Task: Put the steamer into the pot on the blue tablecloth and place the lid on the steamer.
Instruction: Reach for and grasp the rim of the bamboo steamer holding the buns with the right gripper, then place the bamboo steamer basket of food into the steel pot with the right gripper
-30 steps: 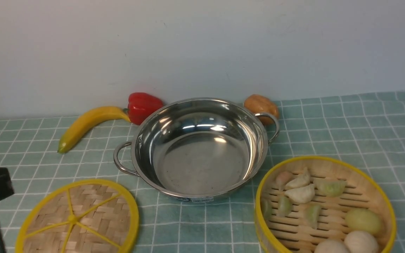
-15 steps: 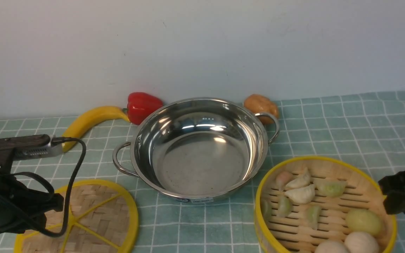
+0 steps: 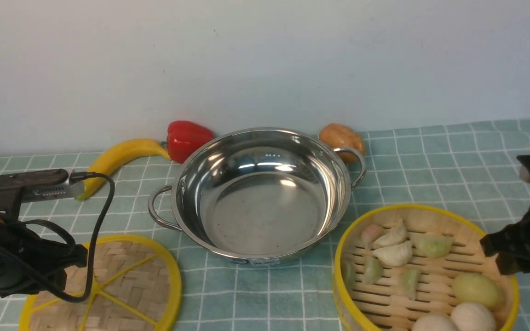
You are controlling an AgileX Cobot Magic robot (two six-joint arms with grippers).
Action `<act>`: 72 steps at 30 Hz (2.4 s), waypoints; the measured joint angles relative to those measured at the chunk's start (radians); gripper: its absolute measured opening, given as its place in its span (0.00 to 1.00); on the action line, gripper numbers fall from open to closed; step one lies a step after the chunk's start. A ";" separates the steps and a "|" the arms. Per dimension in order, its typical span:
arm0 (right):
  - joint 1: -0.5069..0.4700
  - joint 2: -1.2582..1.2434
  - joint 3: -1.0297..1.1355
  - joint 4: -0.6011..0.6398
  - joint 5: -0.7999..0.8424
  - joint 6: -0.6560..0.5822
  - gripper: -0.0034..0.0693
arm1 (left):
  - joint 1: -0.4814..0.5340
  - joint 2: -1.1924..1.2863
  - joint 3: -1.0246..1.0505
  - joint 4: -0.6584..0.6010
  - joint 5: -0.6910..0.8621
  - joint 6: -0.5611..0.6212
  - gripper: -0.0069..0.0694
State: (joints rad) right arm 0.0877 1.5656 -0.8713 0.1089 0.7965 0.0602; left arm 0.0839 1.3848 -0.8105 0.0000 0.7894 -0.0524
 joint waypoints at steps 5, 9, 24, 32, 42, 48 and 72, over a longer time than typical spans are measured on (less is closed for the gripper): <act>0.000 0.087 -0.001 0.000 -0.052 0.004 0.35 | 0.000 0.000 0.000 -0.005 -0.007 0.003 0.41; 0.001 0.124 -0.001 0.008 -0.072 0.013 0.19 | 0.000 0.000 0.000 -0.007 -0.011 0.003 0.41; 0.026 -0.049 -0.322 -0.059 0.365 0.012 0.13 | 0.000 0.000 0.000 -0.011 -0.011 0.042 0.41; 0.240 0.244 -0.869 -0.017 0.449 0.041 0.13 | 0.000 0.010 0.000 -0.016 -0.011 0.052 0.41; 0.362 0.722 -1.391 -0.012 0.442 0.069 0.13 | 0.000 0.017 0.000 -0.016 -0.011 0.052 0.41; 0.369 0.860 -1.453 -0.031 0.447 0.069 0.13 | 0.000 0.017 0.000 -0.016 -0.017 0.052 0.41; 0.369 0.894 -1.475 -0.004 0.436 0.077 0.53 | 0.000 0.198 -0.012 -0.265 -0.140 0.285 0.41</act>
State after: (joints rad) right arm 0.4571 2.4594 -2.3461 0.1047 1.2327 0.1371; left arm 0.0839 1.5828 -0.8229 -0.2648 0.6494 0.2325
